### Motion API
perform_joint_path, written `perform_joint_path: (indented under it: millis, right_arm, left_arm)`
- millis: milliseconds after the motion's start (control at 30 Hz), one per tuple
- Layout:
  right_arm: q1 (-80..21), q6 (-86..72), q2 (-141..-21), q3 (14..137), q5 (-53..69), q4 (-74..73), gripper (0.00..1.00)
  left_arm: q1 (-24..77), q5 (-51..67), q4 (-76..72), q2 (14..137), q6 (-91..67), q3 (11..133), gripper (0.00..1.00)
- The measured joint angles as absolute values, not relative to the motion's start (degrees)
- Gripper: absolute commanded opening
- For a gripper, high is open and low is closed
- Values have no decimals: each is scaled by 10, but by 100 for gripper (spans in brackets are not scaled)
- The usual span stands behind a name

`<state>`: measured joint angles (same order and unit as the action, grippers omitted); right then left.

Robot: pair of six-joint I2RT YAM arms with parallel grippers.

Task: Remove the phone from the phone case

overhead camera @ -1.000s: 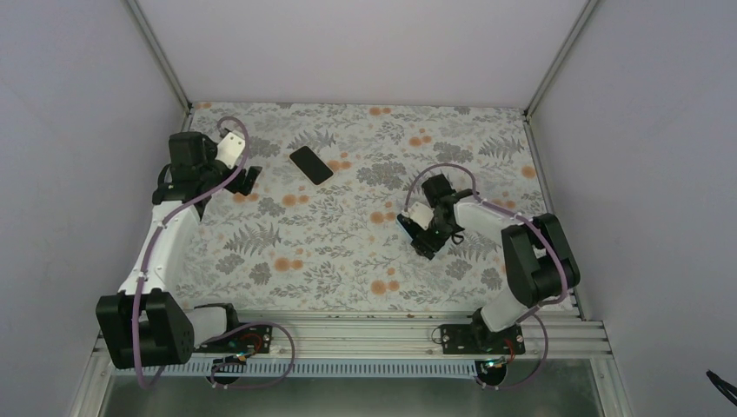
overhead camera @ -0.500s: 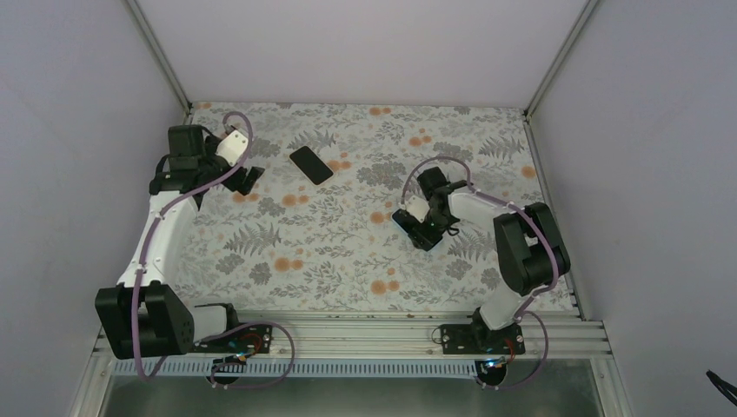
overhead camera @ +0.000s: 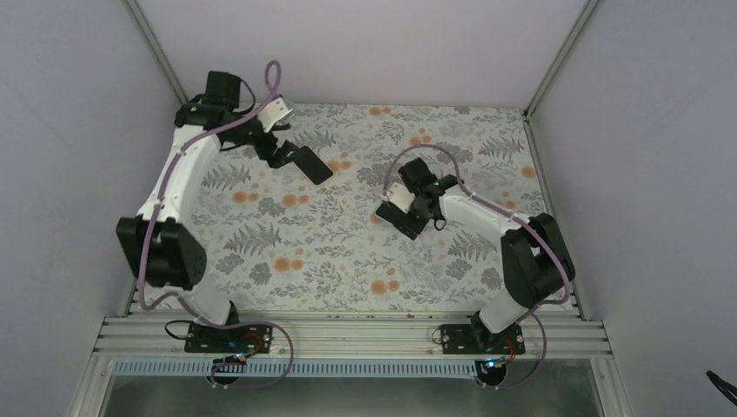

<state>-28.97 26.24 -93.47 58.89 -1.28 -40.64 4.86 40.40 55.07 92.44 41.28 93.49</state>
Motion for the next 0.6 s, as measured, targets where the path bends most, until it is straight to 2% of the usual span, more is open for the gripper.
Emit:
perform_joint_path:
  millis: [167,267,433,600]
  right_arm:
    - [-356,260,-900,648,-35,-371,52]
    - [-372,261,-893,670,-48,-347,55]
    - [-374,261,-902,682,-63,-341,70]
    - [-362,259,-922,667,-45,-355,88]
  left_arm:
    - [80,453,625,1016,411,1027,99]
    - [93,471,654,1062,403,1040,99]
    - [96,490,681,1113,396,1033,99]
    - [95,496,679,1107,394,996,100]
